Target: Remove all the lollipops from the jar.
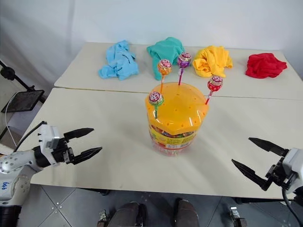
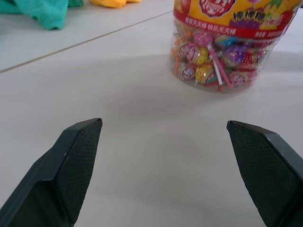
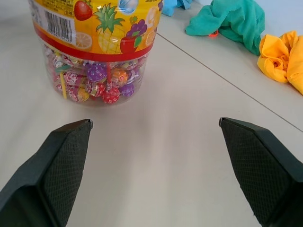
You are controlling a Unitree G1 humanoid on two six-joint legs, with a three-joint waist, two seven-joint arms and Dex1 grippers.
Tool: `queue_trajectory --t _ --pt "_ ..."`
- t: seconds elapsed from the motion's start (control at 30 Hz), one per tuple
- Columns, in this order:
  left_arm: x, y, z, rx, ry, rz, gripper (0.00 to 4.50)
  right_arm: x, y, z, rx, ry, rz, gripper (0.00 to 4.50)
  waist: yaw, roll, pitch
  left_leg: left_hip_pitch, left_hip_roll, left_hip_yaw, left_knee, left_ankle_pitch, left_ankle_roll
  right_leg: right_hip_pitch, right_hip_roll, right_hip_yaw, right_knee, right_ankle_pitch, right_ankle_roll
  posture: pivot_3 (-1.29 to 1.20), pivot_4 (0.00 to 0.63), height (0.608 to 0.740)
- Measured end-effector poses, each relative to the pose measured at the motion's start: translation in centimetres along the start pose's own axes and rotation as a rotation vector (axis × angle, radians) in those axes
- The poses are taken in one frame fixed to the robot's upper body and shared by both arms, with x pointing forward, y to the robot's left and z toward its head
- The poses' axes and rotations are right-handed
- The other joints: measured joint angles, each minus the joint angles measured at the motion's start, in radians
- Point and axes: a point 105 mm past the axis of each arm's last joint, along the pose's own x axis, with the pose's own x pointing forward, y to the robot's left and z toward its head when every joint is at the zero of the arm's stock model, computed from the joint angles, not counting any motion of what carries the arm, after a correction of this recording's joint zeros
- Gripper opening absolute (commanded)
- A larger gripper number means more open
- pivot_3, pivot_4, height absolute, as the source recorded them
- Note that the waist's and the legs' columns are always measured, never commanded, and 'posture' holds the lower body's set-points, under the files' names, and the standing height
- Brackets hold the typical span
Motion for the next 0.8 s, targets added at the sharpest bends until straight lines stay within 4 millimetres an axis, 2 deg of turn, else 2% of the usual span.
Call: queue_trajectory --t 0.1,0.17,0.33,0.43,0.57,0.6,0.7,0.8 --pt "0.3 0.2 0.4 -0.007 -0.006 -0.024 4.48 0.1 0.1 0.3 0.016 -0.030 -0.008 4.50 0.000 0.000 0.000 0.001 0.001 0.002 0.000 -0.001 0.000 -0.001 0.001 0.002 0.000 0.000 0.000 0.00 0.150 0.740" --pt "1.3 0.5 2.0 -0.067 -0.073 -0.071 4.48 0.6 0.4 1.2 0.044 -0.090 -0.026 4.50 0.002 0.000 0.000 0.000 0.001 0.003 0.001 -0.001 0.000 -0.001 0.001 0.003 0.000 0.000 0.000 0.00 0.150 0.740" --pt "4.3 0.9 10.9 -0.157 -0.329 -0.297 4.48 1.7 1.0 6.3 0.028 -0.296 -0.085 4.50 0.012 -0.001 0.000 0.000 0.001 0.001 0.002 -0.001 -0.001 -0.001 0.001 0.005 0.003 0.000 0.000 0.00 0.150 0.740" --pt "6.3 0.7 14.6 -0.163 -0.429 -0.411 4.48 1.6 1.7 8.9 0.029 -0.391 -0.138 4.50 0.013 -0.001 0.000 0.000 0.000 0.003 0.002 -0.001 -0.001 -0.001 0.003 0.005 0.005 0.001 0.001 0.00 0.150 0.740" --pt "8.7 0.7 16.2 -0.199 -0.467 -0.486 4.48 2.0 2.8 11.2 0.026 -0.456 -0.152 4.50 0.002 -0.002 0.000 0.000 0.002 0.006 0.002 -0.001 -0.001 -0.001 0.007 0.008 0.001 0.001 0.002 0.00 0.150 0.740" --pt "9.8 0.7 16.5 -0.184 -0.451 -0.509 4.48 2.0 2.9 11.6 0.037 -0.476 -0.180 4.50 0.003 -0.003 0.000 0.000 0.000 0.006 0.002 -0.001 -0.001 -0.001 0.009 0.008 0.001 0.001 0.002 0.00 0.150 0.740" --pt "13.6 -0.9 17.7 -0.100 -0.405 -0.613 4.48 2.5 3.9 13.4 0.033 -0.561 -0.195 4.50 0.006 -0.005 0.001 -0.002 -0.001 0.006 0.004 -0.001 -0.001 -0.001 0.011 0.010 -0.001 0.002 0.002 0.00 0.150 0.740" --pt "15.2 -1.8 17.9 -0.084 -0.370 -0.662 4.48 2.9 4.7 14.1 0.031 -0.582 -0.177 4.50 -0.001 -0.005 0.001 -0.001 0.002 0.008 0.003 -0.002 -0.001 -0.001 0.013 0.012 -0.002 0.001 0.002 0.00 0.150 0.740"
